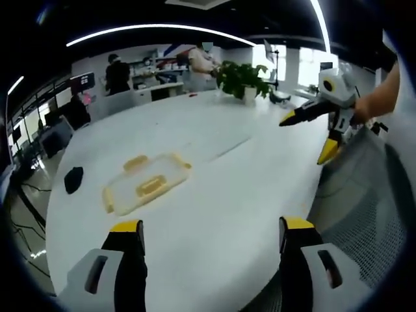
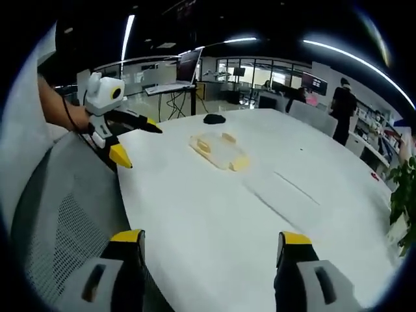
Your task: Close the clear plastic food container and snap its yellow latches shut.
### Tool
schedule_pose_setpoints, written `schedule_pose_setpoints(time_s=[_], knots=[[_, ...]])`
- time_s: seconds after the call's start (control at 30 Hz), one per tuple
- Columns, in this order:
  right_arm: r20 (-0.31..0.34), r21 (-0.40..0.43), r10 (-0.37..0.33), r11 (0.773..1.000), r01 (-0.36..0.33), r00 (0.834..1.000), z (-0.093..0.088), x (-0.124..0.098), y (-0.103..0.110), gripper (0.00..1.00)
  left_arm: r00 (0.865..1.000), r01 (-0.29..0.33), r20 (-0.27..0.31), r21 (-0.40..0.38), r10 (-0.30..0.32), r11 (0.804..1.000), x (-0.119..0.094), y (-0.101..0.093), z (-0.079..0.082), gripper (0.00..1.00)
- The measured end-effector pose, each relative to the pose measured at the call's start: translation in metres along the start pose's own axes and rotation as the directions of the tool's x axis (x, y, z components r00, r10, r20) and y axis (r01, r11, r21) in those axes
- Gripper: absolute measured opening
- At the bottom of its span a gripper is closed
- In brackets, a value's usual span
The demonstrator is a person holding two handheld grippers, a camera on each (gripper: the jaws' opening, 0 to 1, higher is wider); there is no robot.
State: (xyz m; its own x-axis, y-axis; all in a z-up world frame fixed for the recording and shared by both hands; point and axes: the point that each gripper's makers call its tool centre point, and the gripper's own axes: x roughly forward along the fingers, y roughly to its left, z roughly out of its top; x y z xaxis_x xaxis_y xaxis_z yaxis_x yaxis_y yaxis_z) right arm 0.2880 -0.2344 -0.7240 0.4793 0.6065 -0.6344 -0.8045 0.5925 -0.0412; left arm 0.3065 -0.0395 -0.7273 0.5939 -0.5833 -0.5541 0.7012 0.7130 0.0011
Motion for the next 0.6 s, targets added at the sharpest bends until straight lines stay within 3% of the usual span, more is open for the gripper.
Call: schedule_pose_setpoints(time_s=[0.2, 0.6], knots=[[-0.018, -0.013, 0.03, 0.999, -0.03, 0.999, 0.001, 0.01, 0.0, 0.78, 1.0, 0.007, -0.02, 0.04, -0.006, 0.999, 0.006, 0.006, -0.002, 0.82], [-0.019, -0.064, 0.089, 0.994, -0.09, 0.996, 0.018, 0.037, -0.003, 0.77, 0.998, 0.037, -0.049, 0.083, -0.033, 0.996, 0.021, 0.023, 0.002, 0.81]])
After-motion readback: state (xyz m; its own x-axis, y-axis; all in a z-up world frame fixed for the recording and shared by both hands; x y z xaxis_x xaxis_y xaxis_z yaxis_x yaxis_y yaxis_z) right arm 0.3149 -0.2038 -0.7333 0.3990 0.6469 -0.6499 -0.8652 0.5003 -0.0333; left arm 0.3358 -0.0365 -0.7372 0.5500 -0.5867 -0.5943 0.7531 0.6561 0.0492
